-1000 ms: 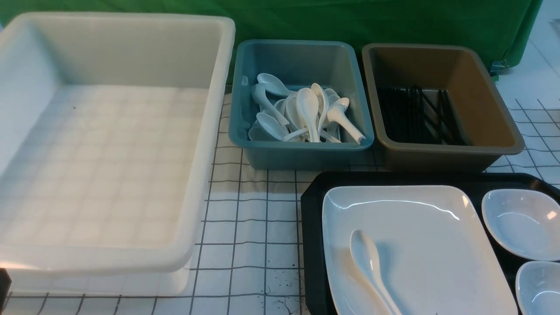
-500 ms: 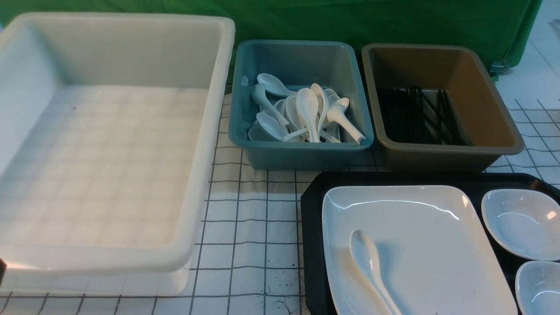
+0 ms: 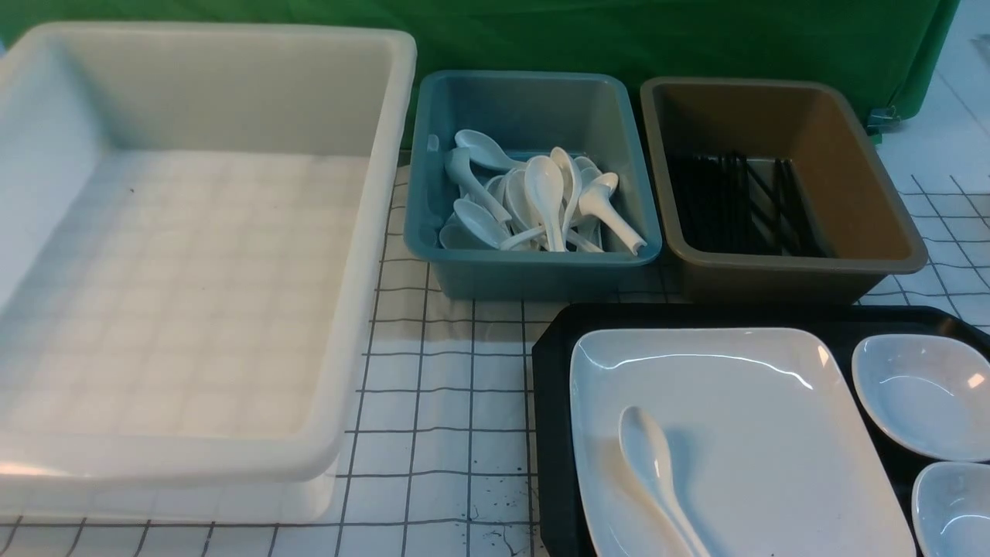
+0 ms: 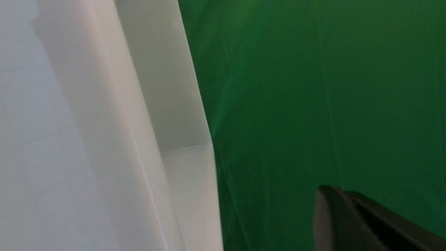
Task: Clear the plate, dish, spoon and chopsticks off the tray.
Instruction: Use the left arm to grab a soup spoon from the plate
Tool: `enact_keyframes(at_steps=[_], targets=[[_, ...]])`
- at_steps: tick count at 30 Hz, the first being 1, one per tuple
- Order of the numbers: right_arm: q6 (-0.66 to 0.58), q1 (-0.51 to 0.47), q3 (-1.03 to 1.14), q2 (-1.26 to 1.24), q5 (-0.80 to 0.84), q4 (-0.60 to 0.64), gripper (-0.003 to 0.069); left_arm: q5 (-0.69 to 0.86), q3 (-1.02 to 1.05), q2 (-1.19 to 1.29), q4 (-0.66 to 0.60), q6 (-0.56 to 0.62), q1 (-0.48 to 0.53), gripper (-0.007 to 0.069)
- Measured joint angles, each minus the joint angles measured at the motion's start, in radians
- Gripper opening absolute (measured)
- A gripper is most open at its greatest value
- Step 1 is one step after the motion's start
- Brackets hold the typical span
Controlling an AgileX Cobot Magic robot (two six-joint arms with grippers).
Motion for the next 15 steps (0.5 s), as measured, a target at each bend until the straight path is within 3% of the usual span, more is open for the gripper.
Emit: enact_keyframes(at_steps=[5, 11, 15], targets=[[0.005, 0.000, 0.000, 0.000, 0.005, 0.000, 0.0043, 0.141, -0.092, -0.001, 0.050, 0.050, 0.000, 0.0004], [0.006, 0.000, 0.000, 0.000, 0.006, 0.000, 0.0055, 0.266, -0.373, 0.035, 0.203, 0.190, 0.000, 0.0004], [0.006, 0.000, 0.000, 0.000, 0.006, 0.000, 0.0071, 0.588, -0.622, 0.227, 0.292, 0.287, 0.000, 0.0004]])
